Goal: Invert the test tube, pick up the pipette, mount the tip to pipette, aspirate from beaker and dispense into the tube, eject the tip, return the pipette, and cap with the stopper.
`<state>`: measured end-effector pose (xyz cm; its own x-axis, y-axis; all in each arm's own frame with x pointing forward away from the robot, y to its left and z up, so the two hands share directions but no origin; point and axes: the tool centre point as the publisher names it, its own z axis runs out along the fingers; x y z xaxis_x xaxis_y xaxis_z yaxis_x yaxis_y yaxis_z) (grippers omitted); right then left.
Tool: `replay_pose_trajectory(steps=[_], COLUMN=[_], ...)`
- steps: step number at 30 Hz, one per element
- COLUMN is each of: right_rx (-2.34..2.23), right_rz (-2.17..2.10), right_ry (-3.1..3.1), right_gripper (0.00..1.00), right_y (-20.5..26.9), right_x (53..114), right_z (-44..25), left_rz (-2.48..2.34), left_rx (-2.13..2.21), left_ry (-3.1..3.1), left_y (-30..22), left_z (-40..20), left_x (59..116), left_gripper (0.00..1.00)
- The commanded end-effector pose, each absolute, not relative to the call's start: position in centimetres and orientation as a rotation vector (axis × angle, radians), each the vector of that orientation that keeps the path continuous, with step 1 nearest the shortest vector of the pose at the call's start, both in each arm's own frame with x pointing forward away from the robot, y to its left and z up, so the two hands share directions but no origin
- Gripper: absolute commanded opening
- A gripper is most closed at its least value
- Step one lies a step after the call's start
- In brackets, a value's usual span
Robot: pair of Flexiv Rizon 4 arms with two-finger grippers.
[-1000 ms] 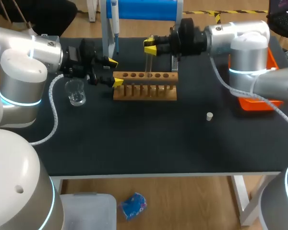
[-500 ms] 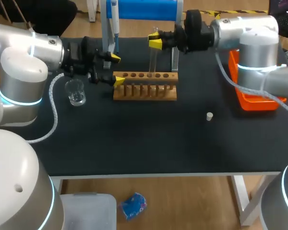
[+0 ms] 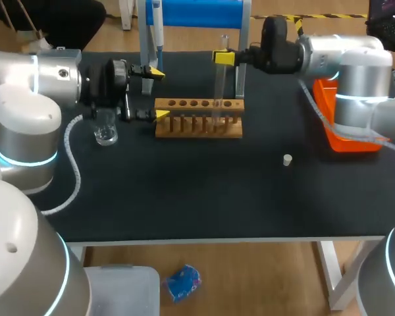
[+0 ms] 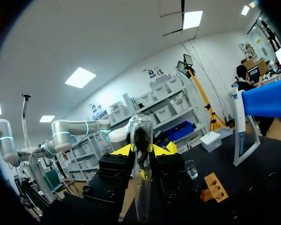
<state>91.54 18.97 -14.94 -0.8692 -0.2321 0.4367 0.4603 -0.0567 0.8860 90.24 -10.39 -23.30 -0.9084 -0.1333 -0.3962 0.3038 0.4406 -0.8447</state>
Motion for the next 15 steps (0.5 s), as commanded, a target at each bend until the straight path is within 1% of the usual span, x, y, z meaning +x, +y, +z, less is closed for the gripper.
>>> replay_pose_trajectory(steps=[1, 4, 8, 10, 15], right_rx=[-0.23, -0.417, -0.751, -0.828, -0.842], right_rz=[-1.969, -1.93, -1.724, -1.663, -1.674], right_ry=[-1.755, -1.585, -1.36, -1.356, -1.341], right_gripper=[0.0, 0.0, 0.0, 0.0, 0.0], right_y=[19.0, 18.2, 17.5, 17.2, 17.0], right_x=[91.9, 91.7, 90.8, 90.4, 90.4], right_z=[-15.1, -14.8, -14.1, -14.0, -13.9], left_rz=[-1.462, -1.296, -1.104, -1.06, -1.06], left_rx=[0.133, 0.502, 0.934, 0.887, 0.887], left_ry=[2.276, 2.031, 1.778, 1.658, 1.658], left_y=[-10.5, -11.0, -11.5, -11.7, -11.7], left_z=[-23.4, -22.1, -21.8, -21.3, -21.3], left_x=[90.1, 89.4, 87.9, 87.7, 87.7], left_gripper=[1.0, 1.0, 1.0, 1.0, 1.0])
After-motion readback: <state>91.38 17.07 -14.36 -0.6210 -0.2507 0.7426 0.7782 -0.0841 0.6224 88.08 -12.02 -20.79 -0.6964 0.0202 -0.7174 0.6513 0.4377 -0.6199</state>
